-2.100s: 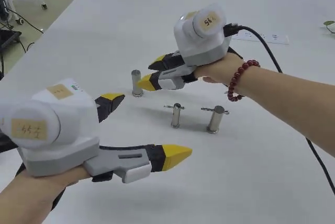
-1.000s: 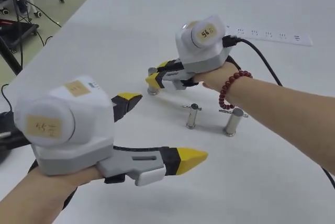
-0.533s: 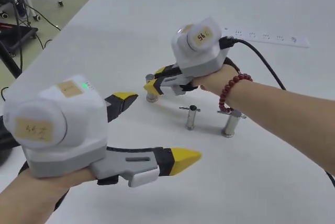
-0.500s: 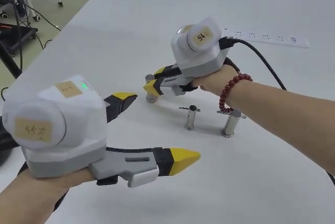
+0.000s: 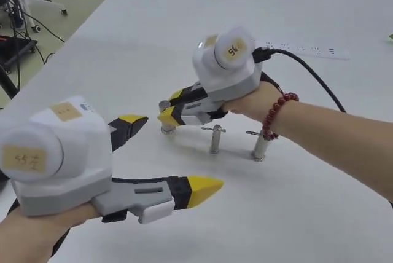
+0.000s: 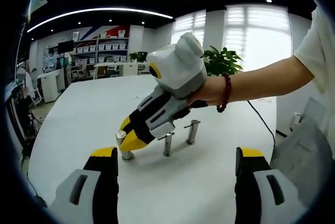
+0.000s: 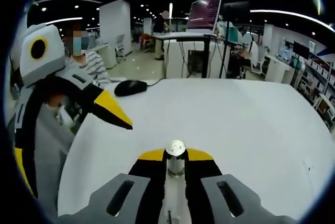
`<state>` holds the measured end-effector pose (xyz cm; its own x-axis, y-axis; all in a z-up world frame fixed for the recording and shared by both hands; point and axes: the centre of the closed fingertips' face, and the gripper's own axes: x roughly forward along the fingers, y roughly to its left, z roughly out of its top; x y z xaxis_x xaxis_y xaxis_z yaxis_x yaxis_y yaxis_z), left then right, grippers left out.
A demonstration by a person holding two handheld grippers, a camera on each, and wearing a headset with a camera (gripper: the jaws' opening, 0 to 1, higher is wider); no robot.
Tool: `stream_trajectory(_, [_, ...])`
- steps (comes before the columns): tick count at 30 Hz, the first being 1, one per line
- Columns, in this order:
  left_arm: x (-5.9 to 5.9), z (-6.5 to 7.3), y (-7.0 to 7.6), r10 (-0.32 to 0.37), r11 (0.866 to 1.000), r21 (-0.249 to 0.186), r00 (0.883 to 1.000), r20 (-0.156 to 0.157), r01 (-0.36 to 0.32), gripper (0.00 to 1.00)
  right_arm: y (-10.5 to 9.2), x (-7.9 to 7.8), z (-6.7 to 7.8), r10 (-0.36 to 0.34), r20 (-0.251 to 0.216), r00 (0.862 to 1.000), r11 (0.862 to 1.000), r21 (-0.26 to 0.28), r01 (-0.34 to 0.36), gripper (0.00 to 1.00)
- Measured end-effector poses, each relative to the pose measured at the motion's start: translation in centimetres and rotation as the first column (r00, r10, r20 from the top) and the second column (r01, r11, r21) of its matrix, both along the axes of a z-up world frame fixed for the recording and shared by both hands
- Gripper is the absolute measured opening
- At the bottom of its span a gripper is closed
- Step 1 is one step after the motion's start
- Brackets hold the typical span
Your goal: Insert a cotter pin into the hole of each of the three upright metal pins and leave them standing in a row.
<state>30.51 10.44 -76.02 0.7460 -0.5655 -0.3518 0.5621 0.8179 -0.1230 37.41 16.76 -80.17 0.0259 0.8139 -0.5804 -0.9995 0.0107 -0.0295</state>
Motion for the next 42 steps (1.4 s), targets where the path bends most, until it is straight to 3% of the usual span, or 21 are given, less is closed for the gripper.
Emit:
stream_trajectory(7, [-0.3,0.0,0.0,0.004,1.0,0.002,1.0,0.001,-0.004,0.93,-1.0,-1.5,0.2,0.03,-0.001,1.0,1.0,0.005,-0.03,0.13])
stream_trajectory(20, [-0.8,-0.2,-0.7,-0.007,1.0,0.006,1.0,-0.003,0.007,0.93,-4.1,-3.9,0.6,0.011,-0.013,1.0,1.0,0.025,-0.011,0.13])
stream_trajectory(32, [-0.9,-0.2,-1.5,-0.03,0.999,-0.014,1.0,0.003,0.03,0.92,-7.6,-4.5,0.8,-0.048,-0.01,0.999,0.998,0.028,0.048,0.13])
stream_trajectory(42, [-1.0,-0.3,-1.9,-0.045,0.999,0.006,0.999,0.004,0.045,0.91,-10.5,-4.5,0.6,-0.116,-0.006,0.993,0.993,0.033,0.116,0.13])
